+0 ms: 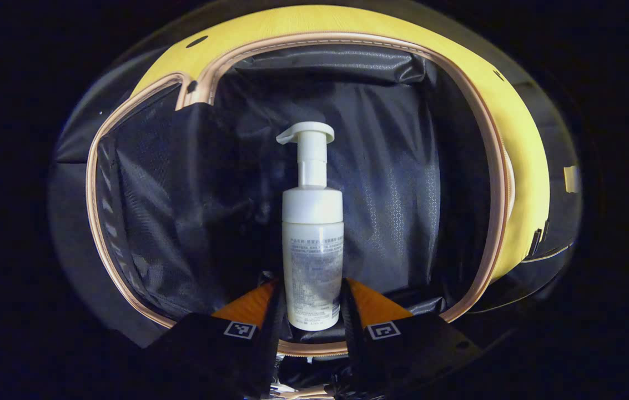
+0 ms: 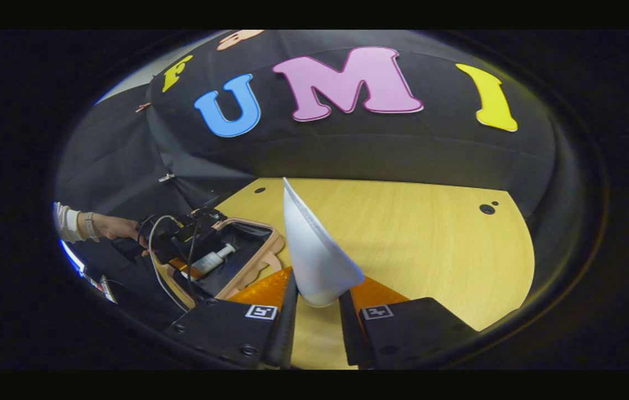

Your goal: First open the suitcase, pack the skin care products into it, and then close the suitcase.

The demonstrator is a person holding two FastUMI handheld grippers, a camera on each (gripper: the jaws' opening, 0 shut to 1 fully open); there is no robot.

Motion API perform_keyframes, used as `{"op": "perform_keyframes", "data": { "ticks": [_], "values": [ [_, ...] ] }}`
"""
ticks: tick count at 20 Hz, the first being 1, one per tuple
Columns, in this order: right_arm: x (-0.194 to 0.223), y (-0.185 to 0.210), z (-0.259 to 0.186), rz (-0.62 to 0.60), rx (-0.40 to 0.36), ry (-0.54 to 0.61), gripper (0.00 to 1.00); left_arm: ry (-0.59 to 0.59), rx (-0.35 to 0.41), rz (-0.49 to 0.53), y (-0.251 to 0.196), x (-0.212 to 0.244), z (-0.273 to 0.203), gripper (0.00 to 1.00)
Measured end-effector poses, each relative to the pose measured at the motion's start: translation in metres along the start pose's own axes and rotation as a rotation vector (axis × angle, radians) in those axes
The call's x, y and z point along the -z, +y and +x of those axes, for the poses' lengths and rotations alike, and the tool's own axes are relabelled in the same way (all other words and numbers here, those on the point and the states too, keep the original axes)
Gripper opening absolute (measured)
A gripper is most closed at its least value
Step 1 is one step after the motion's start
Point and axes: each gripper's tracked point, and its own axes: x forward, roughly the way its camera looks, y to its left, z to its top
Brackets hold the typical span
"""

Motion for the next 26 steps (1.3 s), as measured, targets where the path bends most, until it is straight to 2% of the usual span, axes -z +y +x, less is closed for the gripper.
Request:
{"op": "perform_keyframes", "data": {
  "ticks": [3,4,5,7,10,16,18,21,23,24,25,26],
  "values": [
    [0.002,0.025,0.01,-0.015,-0.04,0.023,0.4,-0.04,0.054,-0.015,-0.004,0.006,-0.014,0.63],
    [0.003,0.036,0.013,-0.011,-0.059,0.031,0.4,-0.069,0.073,-0.022,-0.005,0.007,-0.021,0.73],
    [0.003,0.049,0.016,-0.005,-0.082,0.036,0.4,-0.107,0.095,-0.027,-0.006,0.006,-0.029,0.77],
    [0.005,0.077,0.026,0.008,-0.142,0.058,0.4,-0.199,0.134,-0.024,-0.005,0.005,-0.046,0.77],
    [0.031,0.126,0.045,0.083,-0.25,0.175,0.4,-0.304,0.156,-0.031,0.016,0.01,-0.064,0.77],
    [0.09,0.211,0.097,0.193,-0.357,0.419,0.4,-0.419,0.152,-0.2,0.092,0.05,-0.081,0.76],
    [0.121,0.219,0.117,0.248,-0.307,0.533,0.4,-0.418,0.104,-0.257,0.124,0.072,-0.077,0.76],
    [0.156,0.211,0.13,0.335,-0.145,0.727,0.4,-0.428,0.084,-0.366,0.164,0.108,-0.078,0.78],
    [0.158,0.211,0.14,0.381,-0.089,0.75,0.4,-0.442,0.083,-0.429,0.183,0.128,-0.079,0.78],
    [0.159,0.209,0.142,0.434,-0.04,0.778,0.34,-0.448,0.084,-0.458,0.188,0.137,-0.077,0.78],
    [0.159,0.207,0.145,0.469,-0.004,0.788,0.4,-0.451,0.085,-0.482,0.19,0.143,-0.075,0.78],
    [0.159,0.204,0.147,0.496,0.037,0.798,0.41,-0.453,0.087,-0.507,0.195,0.15,-0.075,0.78]
  ]
}}
